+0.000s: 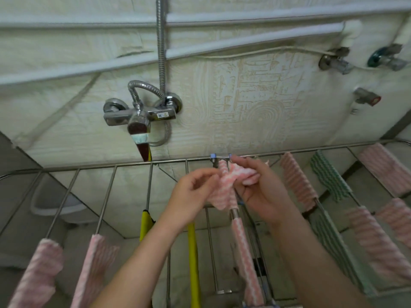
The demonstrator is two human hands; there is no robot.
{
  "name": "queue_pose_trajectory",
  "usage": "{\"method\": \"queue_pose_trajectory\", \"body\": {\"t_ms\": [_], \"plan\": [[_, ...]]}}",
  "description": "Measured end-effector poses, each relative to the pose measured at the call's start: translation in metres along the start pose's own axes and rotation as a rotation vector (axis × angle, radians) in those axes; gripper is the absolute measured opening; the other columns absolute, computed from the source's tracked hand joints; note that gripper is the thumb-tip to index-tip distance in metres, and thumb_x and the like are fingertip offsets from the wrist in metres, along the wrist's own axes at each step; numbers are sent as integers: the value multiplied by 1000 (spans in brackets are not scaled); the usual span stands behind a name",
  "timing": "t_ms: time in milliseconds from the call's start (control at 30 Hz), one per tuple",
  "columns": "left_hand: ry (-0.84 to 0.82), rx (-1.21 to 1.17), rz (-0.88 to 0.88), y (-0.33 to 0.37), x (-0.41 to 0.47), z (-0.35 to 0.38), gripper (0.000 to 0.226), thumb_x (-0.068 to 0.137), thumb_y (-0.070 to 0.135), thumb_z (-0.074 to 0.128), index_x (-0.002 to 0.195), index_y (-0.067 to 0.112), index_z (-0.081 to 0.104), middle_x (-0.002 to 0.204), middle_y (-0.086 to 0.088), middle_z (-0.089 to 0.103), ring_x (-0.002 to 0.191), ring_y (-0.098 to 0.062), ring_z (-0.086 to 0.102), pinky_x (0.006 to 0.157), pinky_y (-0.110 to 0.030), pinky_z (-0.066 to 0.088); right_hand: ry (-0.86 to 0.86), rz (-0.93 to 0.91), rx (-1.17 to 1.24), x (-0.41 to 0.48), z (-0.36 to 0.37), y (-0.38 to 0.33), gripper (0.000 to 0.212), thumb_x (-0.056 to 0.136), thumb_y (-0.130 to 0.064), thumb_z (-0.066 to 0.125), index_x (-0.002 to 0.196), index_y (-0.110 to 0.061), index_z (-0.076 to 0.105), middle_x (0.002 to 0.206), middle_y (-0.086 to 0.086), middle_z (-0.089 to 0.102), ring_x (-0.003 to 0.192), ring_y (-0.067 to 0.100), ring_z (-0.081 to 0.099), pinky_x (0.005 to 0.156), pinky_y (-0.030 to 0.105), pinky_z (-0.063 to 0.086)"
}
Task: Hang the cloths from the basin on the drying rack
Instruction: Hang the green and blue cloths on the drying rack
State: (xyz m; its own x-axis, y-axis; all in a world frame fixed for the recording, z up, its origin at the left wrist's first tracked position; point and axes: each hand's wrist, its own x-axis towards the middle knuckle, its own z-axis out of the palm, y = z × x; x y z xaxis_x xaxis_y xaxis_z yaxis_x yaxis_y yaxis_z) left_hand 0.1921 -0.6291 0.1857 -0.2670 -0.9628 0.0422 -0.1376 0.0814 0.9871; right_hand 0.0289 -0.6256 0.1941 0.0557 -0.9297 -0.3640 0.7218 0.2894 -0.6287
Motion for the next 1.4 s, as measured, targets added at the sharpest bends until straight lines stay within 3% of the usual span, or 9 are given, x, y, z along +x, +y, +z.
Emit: {"method": "queue_pose_trajectory", "body": {"t_ms": [133,333,433,567,733,833,933,1067,1400], "plan": [[-53,-46,3,11,-4,-20,23,85,18,66,108,15,67,81,1,68,76,-3,61,72,-15,48,-3,-21,-145,-5,21,20,44,74,-18,79,109,3,62,95,25,40,89,29,49,69,25,52],[111,-81,83,12,-12,-58,16,85,5,64,78,19,69,75,4,69,74,-8,63,72,-22,51,-36,-148,-384,-26,42,31,14,88,-6,61,89,-9,74,83,5,69,75,10,65,66,24,57],[43,-74,101,12,-12,-74,26,92,9,56,77,29,63,69,4,61,71,-18,57,72,-46,51,125,-287,-1028,-30,40,31,12,84,-14,68,74,-17,74,64,-6,65,57,0,58,51,10,43],[26,98,173,21,-11,-85,25,92,17,57,78,37,61,61,14,56,61,-8,50,59,-26,40,332,-577,-1782,-30,38,23,13,86,-32,63,87,-22,72,71,-7,58,68,8,55,60,19,40],[-115,376,314,32,-11,-88,19,88,16,62,81,33,63,73,16,66,74,0,61,69,-21,48,-279,-343,-1459,-29,77,37,23,84,-30,65,107,-34,65,98,-18,67,94,-3,59,99,31,40],[-133,533,488,30,-10,-91,21,87,11,61,85,31,66,74,21,65,75,6,61,67,-14,44,-141,-360,-1787,-17,89,47,12,81,-23,55,91,-26,61,74,-12,61,73,7,53,106,55,33],[62,458,441,25,-8,-95,24,88,10,60,84,33,64,70,17,63,69,0,60,60,-22,47,-99,-201,-2161,-10,87,46,17,85,-16,51,98,-19,60,115,10,63,90,24,59,103,46,36],[211,166,294,31,-4,-95,26,92,11,55,84,36,58,70,1,60,60,-12,54,54,-35,46,-59,-240,-1974,0,61,34,17,70,-16,56,69,-28,43,85,1,53,90,27,57,61,28,38],[27,-577,-224,32,16,-93,14,91,19,56,89,23,70,67,3,55,54,-8,50,52,-22,47,145,-145,-727,9,26,29,35,77,10,46,73,-19,65,62,0,51,49,11,43,41,20,29]]}}
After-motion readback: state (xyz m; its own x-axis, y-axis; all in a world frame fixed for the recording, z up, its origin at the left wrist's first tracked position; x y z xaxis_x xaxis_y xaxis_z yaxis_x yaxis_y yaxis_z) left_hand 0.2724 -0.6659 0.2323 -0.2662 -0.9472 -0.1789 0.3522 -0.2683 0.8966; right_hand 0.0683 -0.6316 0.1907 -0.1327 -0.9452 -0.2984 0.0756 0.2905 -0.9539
